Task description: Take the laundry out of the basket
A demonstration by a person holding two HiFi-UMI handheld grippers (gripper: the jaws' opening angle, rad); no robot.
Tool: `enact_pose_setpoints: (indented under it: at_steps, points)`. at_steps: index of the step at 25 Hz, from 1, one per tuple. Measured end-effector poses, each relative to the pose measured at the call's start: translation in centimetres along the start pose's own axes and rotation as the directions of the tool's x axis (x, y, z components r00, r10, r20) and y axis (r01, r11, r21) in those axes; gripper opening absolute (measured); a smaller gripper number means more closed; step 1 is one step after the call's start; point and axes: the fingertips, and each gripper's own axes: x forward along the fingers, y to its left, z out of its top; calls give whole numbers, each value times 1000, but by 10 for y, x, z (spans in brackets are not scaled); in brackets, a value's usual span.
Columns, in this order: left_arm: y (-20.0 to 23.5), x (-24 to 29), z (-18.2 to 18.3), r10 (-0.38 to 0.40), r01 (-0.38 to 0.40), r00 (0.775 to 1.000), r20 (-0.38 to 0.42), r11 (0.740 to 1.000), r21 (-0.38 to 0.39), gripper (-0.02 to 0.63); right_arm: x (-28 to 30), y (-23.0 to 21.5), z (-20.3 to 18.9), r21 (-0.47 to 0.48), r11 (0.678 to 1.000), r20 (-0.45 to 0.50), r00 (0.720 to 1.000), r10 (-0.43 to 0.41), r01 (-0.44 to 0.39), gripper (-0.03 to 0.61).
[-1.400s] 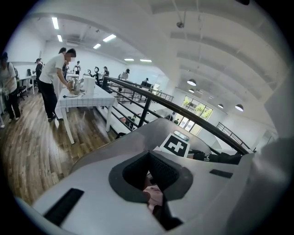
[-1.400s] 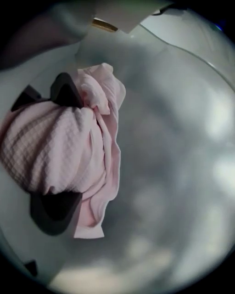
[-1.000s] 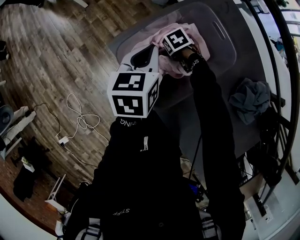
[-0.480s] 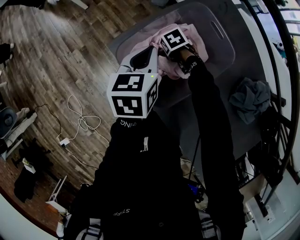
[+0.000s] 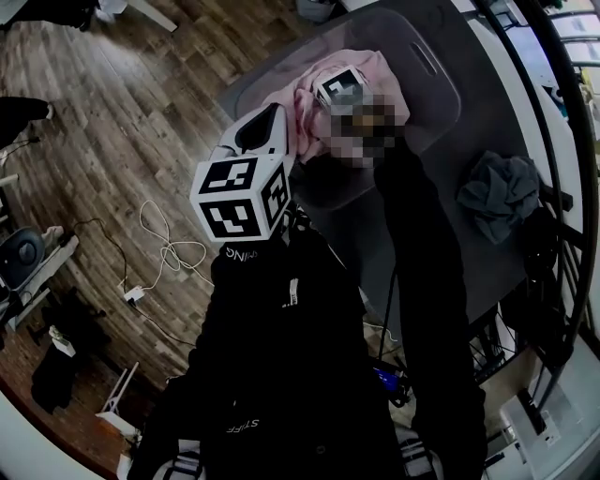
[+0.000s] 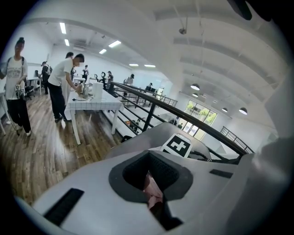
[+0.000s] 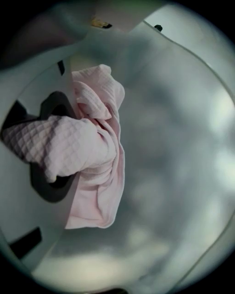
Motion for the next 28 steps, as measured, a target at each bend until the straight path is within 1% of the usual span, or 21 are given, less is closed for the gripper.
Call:
enact_pose_setpoints:
  at_steps: [3,7,10,12,14,16,20,22,25,28]
  points:
    - [5,-10,3,4,-4,1000,12,1000,1,2,-29,2,11,-51,998,70,997,-42,46,215]
    - [6,-25,12,-4,4,999,37,1000,-3,2,-79,11,32,-99,989,189,978,-93,113,215]
    - [3,-40,20,-11,11,998,56,1000,-2,2,-118,19,37,-100,978,263,953,-149,180,215]
    - [-1,-50,26,-17,17,997,72,1000,5,2,-149,21,40,-73,971,331,924,-191,227,215]
    - [-6,-61,33,-22,21,996,88,1000,12,2,-183,24,41,-25,966,407,885,-226,258,215]
    - [-10,-71,39,-28,26,994,106,999,19,2,-218,28,41,27,958,481,837,-262,284,215]
    - [-17,-90,54,-46,40,988,148,998,40,2,-282,39,37,90,923,595,722,-351,375,216]
    - [-20,-100,63,-53,45,984,167,998,51,2,-311,47,34,123,907,636,670,-383,402,216]
    - [-26,-116,77,-64,52,979,191,996,69,2,-355,58,28,197,891,686,592,-423,409,216]
    - [-36,-132,90,-78,59,972,221,994,91,2,-395,69,18,287,874,723,510,-466,391,218]
